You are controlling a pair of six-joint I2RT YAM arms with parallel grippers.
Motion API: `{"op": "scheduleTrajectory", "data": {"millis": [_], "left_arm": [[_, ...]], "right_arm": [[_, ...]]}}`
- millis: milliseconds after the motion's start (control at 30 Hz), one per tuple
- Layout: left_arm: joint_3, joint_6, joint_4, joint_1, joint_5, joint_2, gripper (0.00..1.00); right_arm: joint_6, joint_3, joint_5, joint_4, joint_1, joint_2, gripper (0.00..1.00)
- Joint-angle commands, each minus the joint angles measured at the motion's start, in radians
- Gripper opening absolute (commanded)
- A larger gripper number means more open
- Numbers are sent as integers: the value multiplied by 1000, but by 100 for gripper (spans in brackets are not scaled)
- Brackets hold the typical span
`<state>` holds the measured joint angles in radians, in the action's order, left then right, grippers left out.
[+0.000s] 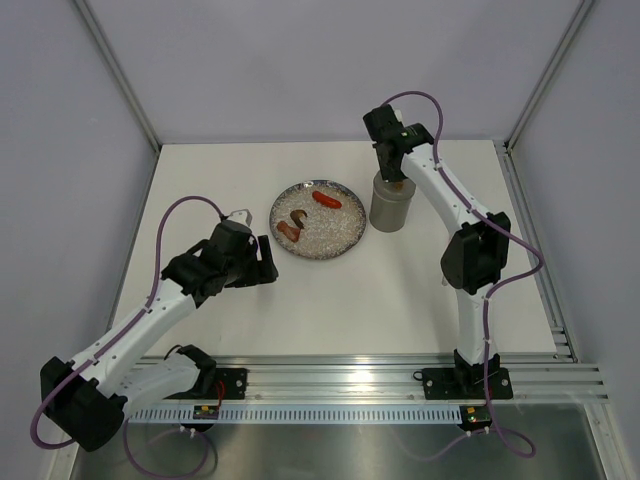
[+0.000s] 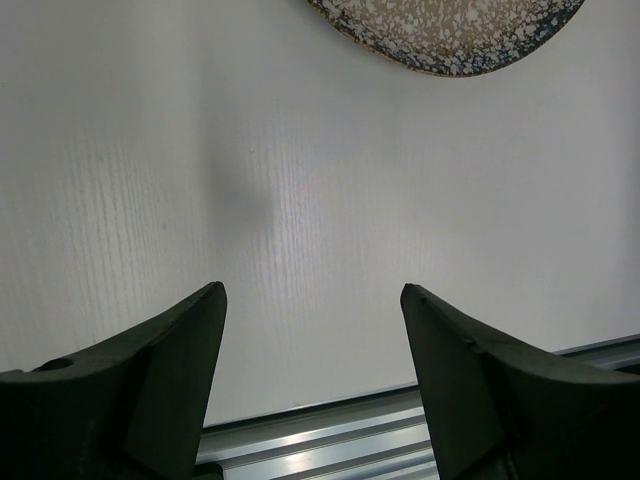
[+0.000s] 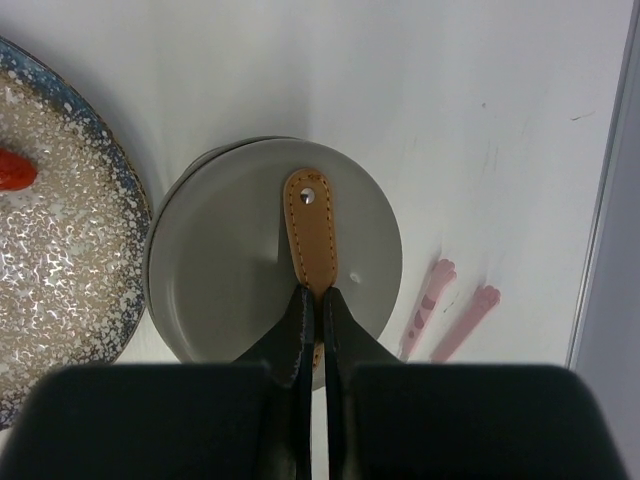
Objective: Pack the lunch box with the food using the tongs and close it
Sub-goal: Close the box lid on the packing box.
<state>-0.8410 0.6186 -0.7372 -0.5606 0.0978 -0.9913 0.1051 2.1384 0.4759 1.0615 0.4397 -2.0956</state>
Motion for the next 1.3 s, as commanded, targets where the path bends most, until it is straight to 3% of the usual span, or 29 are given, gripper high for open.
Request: {"op": "scheduleTrajectory", "data": {"millis": [0, 600, 1267], "left_arm": [[-30, -13, 21, 5, 19, -3, 74], [-24, -8, 27, 5, 8, -10, 75], [-41, -16, 32, 5, 3, -13, 75]], "right_arm": [[16, -20, -26, -28, 16, -4, 0], [8, -15, 136, -44, 79, 6, 0], [-2, 26, 178, -28, 94, 5, 0]]}}
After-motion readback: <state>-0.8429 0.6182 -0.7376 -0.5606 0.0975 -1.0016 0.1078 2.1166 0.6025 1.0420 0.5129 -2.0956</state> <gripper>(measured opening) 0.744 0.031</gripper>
